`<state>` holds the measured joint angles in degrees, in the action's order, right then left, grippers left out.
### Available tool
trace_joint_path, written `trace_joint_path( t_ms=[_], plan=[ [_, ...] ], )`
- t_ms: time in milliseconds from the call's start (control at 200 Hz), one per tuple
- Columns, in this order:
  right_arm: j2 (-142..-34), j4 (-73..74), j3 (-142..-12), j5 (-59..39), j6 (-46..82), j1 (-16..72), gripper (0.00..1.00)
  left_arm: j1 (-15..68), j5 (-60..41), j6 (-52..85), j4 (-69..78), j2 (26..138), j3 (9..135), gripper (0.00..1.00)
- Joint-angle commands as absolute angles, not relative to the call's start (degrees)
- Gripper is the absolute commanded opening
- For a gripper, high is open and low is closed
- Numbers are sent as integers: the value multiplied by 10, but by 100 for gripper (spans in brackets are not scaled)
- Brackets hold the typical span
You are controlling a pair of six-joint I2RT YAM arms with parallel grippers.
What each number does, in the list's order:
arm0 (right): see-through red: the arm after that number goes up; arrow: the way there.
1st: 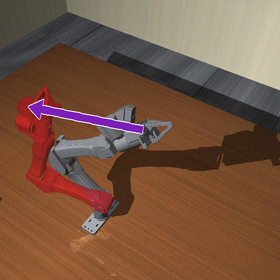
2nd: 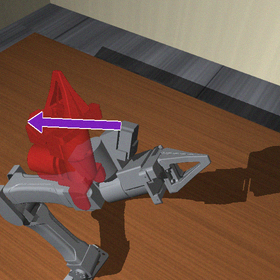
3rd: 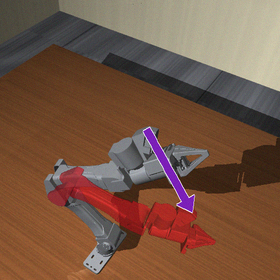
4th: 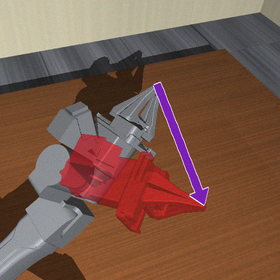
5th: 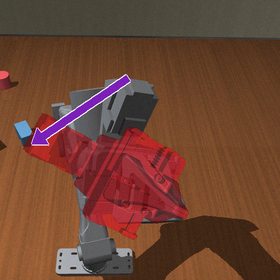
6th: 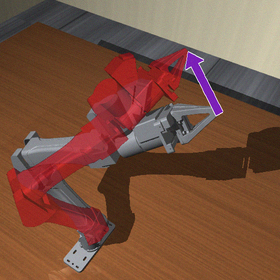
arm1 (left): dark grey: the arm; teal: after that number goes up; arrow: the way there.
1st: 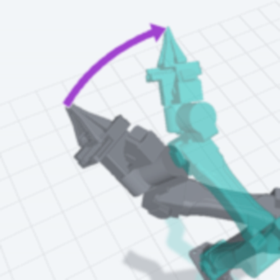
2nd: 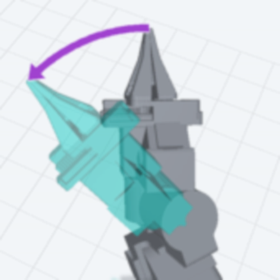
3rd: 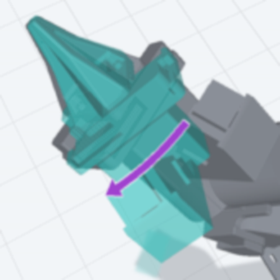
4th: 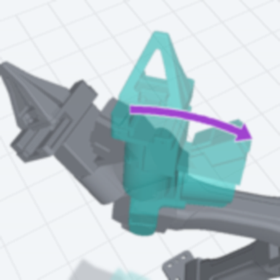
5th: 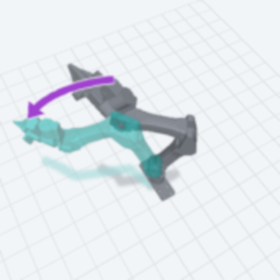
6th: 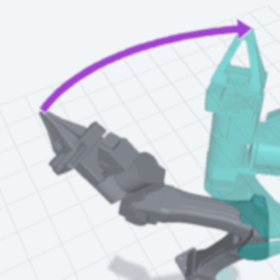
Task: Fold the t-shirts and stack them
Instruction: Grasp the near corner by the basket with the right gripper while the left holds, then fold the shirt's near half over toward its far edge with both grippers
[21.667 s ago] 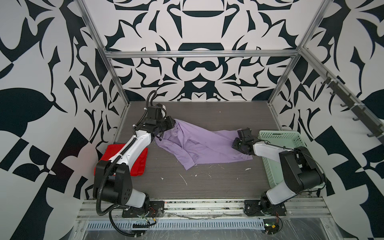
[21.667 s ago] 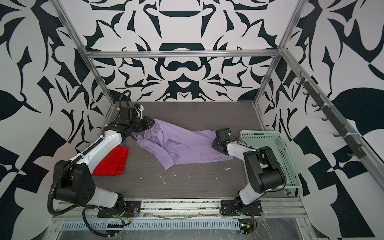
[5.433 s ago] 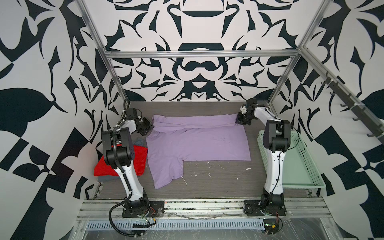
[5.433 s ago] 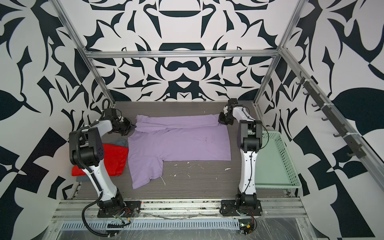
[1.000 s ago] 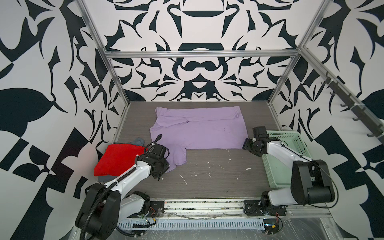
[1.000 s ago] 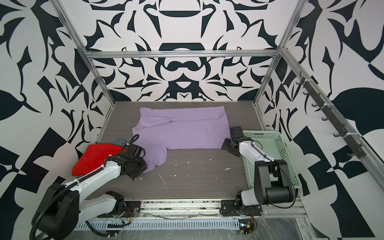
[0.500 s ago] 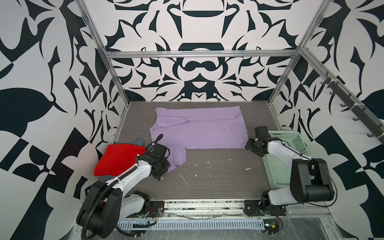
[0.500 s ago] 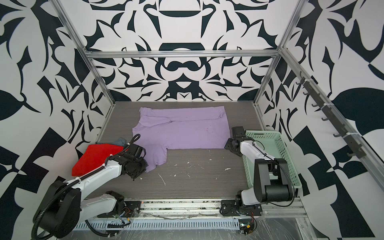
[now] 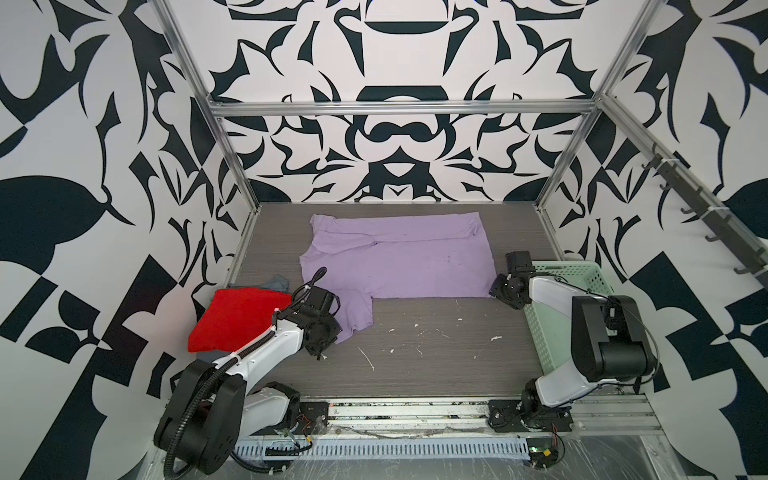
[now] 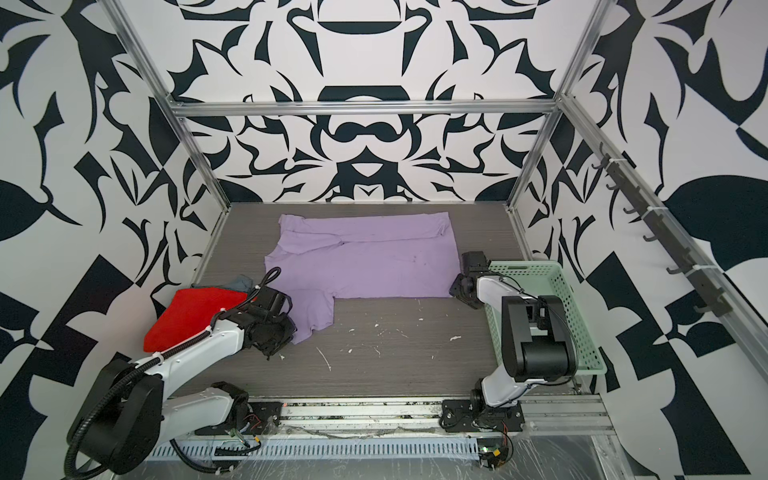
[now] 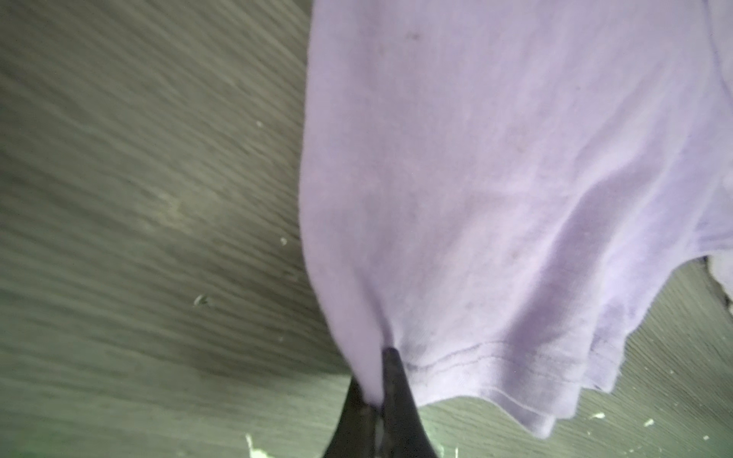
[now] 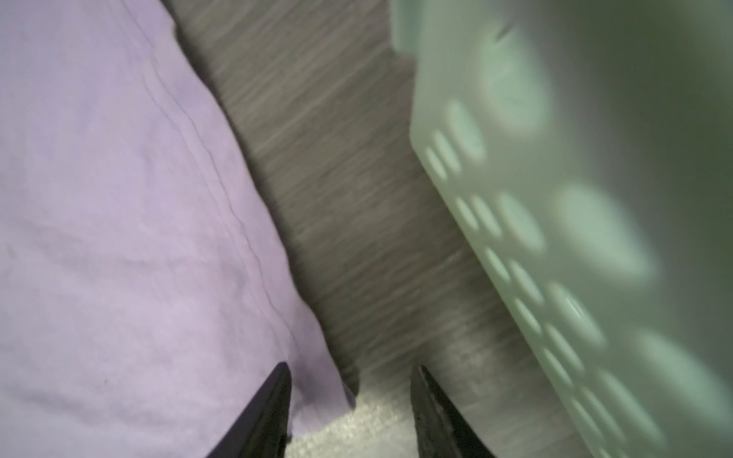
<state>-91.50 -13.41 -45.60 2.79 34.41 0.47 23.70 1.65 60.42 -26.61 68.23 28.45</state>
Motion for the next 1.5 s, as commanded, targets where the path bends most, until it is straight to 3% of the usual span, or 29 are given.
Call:
trace_joint_path(
  t_ms=[0, 105, 200, 495, 880, 1110, 1270, 1495],
  plan=[
    [-934, -152, -460, 32, 352, 15, 48, 238, 18, 606, -285, 693, 276, 0],
    [-936, -171, -466, 49, 355, 30, 46, 239, 20, 605, -285, 693, 279, 0],
    [-935, -188, -471, 52, 362, 38, 39, 239, 20, 604, -286, 692, 281, 0],
    [-917, -202, -459, 49, 369, 46, 0, 238, 40, 584, -300, 664, 296, 0],
    [-797, -272, -504, 38, 324, 47, 0, 232, 111, 545, -372, 557, 366, 0],
    [-838, -230, -577, 38, 320, 47, 0, 193, 135, 428, -316, 655, 502, 0],
    [-915, -225, -665, 45, 300, 46, 0, 124, 70, 391, -212, 766, 600, 0],
    [-1005, -229, -751, 58, 299, 36, 0, 92, 38, 332, -195, 929, 765, 0]
  ],
)
